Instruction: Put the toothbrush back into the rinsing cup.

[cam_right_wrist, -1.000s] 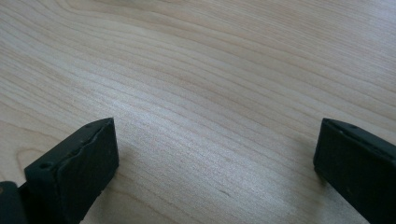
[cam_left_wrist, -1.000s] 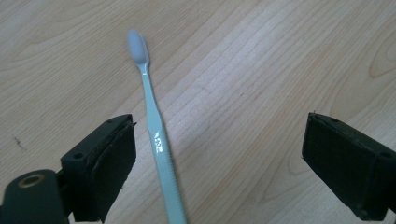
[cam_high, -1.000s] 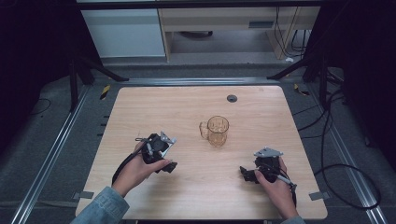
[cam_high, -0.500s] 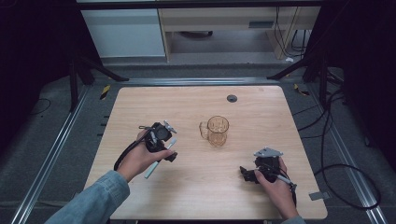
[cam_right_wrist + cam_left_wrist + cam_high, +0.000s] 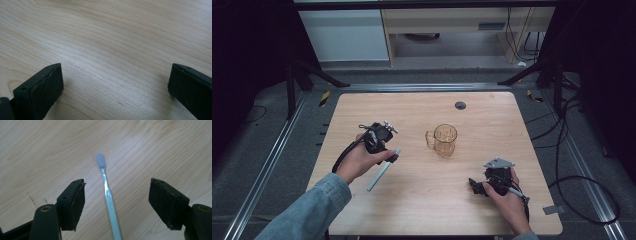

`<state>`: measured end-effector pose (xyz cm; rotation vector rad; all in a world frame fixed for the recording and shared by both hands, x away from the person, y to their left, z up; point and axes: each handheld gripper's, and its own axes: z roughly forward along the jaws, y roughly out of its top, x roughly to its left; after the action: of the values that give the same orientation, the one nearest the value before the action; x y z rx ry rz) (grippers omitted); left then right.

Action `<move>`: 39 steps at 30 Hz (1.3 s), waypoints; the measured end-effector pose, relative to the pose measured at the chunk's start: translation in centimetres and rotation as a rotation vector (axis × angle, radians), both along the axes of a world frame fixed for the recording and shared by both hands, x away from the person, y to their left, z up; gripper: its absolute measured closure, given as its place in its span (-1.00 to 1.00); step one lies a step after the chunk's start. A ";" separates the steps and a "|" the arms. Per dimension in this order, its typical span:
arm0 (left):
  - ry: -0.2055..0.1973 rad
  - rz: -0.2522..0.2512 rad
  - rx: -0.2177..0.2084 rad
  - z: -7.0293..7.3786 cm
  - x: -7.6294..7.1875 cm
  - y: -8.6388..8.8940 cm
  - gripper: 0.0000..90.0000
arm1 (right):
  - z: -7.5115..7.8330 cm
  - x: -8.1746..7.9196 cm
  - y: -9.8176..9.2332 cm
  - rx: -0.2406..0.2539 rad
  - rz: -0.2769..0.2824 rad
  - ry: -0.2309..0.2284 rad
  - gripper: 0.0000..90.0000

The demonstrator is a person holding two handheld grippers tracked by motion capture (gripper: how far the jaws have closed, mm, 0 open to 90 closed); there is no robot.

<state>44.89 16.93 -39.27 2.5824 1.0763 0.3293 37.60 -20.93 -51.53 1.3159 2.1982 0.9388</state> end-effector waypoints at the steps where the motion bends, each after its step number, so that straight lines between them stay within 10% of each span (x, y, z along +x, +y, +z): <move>1: 0.011 0.009 0.013 -0.2 0.1 0.2 -0.32 | 0.0 0.0 0.0 0.000 0.000 0.000 -0.99; 39: 0.205 0.079 0.101 -4.2 2.8 0.0 0.25 | 0.0 -0.1 0.0 0.002 -0.015 0.002 -0.99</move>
<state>47.67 16.94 -43.47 2.7149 1.2645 0.1429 37.48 -20.89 -51.51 1.3325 2.1864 0.9347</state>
